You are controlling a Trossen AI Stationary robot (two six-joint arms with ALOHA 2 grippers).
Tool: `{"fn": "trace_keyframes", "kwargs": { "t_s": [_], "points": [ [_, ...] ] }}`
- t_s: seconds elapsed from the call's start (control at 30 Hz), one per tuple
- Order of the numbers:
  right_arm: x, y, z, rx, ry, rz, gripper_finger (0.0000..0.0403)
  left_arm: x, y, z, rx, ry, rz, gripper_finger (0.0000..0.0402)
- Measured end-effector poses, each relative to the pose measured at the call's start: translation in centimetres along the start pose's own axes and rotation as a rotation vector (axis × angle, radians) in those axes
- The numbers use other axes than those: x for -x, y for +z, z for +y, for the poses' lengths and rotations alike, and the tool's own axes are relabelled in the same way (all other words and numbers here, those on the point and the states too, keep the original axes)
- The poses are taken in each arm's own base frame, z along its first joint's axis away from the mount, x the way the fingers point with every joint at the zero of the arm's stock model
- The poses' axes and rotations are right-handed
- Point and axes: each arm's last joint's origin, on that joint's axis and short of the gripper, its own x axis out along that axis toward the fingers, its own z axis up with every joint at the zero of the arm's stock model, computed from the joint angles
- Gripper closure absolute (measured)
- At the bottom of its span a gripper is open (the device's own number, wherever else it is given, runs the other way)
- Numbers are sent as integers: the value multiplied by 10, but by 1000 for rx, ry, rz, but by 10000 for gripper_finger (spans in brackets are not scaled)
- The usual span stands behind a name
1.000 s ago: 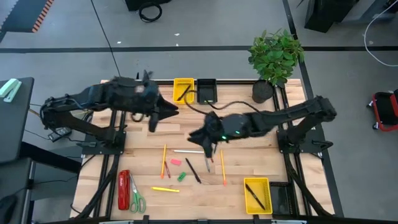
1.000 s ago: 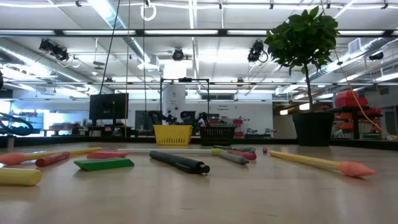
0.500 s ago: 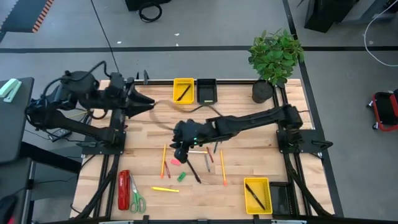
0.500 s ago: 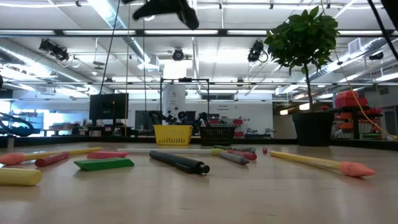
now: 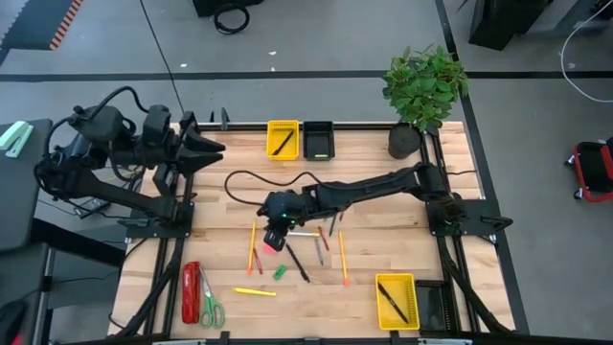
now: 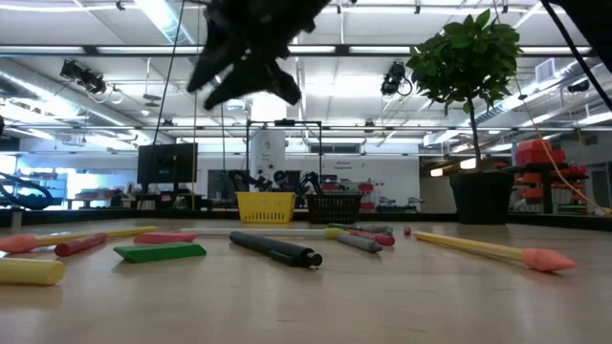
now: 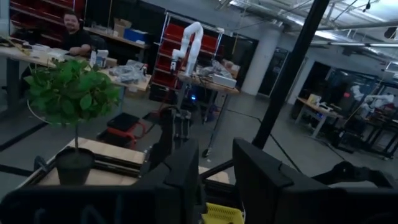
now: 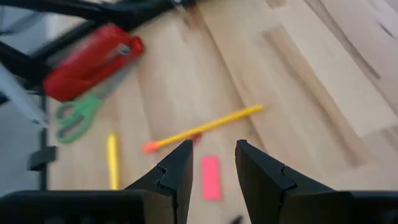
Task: Sort crayons/erasers/pens/pencils in bins
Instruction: Put the white pencil into the bottom black bin
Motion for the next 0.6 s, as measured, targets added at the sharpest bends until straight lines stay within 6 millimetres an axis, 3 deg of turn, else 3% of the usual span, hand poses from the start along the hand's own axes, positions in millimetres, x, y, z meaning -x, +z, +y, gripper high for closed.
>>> {"fn": "trace_keyframes", "kwargs": {
  "t_s": [0.23,0.6],
  "points": [
    [-2,-9,-17,27,5,157,276,0,0,0,-17,7,-4,294],
    [-3,-10,-17,163,22,161,276,-3,-9,2,225,41,79,294]
  ]
}}
